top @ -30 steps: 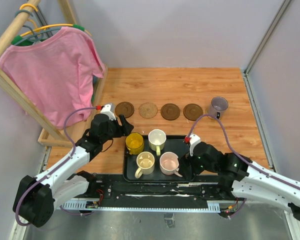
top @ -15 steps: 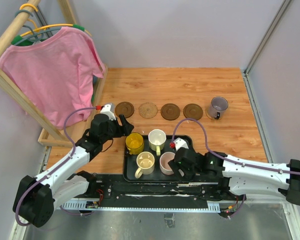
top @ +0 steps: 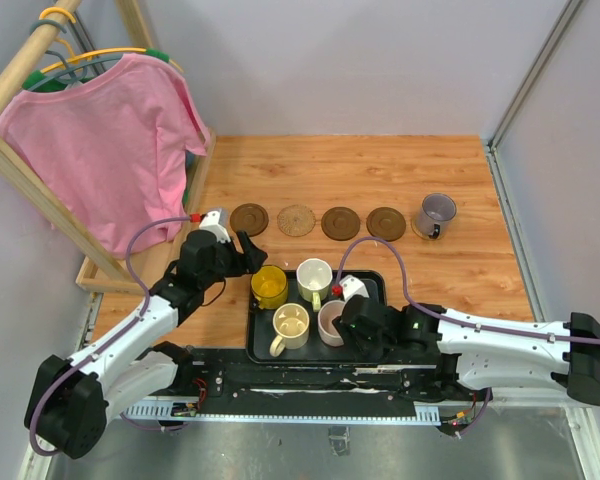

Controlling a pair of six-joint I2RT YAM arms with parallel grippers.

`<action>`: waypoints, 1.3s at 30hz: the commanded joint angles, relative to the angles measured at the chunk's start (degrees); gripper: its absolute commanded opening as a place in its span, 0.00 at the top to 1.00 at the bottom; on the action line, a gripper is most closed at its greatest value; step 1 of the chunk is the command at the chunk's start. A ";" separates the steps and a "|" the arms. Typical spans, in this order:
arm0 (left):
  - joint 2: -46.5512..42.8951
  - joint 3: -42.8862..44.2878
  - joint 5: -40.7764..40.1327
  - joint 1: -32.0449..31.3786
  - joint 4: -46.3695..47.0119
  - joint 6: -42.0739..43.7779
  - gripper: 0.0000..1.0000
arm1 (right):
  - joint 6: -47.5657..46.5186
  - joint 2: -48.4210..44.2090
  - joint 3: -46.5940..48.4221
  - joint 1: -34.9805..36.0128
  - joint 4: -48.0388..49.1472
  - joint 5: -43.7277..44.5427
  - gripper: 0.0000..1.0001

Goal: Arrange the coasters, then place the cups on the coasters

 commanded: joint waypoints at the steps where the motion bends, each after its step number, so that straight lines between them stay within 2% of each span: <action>1: -1.17 -0.80 -0.10 -0.35 1.12 -0.43 0.24 | 0.67 -0.01 -0.37 1.29 1.88 -0.08 0.43; 18: -2.38 -1.89 0.13 -0.34 1.55 -1.40 0.24 | 1.39 2.60 -1.44 1.55 2.69 -1.02 0.47; 20: -2.39 -1.93 0.07 -0.34 1.66 -1.39 0.24 | 1.37 2.96 -1.48 1.55 2.79 -1.02 0.50; 24: -2.32 -2.23 0.13 -0.34 1.90 -1.64 0.24 | 1.40 3.60 -1.49 1.56 2.85 -0.98 0.57; 27: -2.32 -2.39 0.30 -0.34 2.10 -1.75 0.24 | 1.39 4.06 -1.44 1.58 3.03 -1.21 0.67; 33: -2.41 -2.60 0.40 -0.34 2.12 -1.93 0.24 | 1.45 3.96 -0.86 1.99 1.84 -1.33 0.98; 39: -2.07 -2.75 0.75 -0.34 2.67 -2.25 0.24 | 2.28 0.79 1.30 3.09 -3.36 2.63 0.99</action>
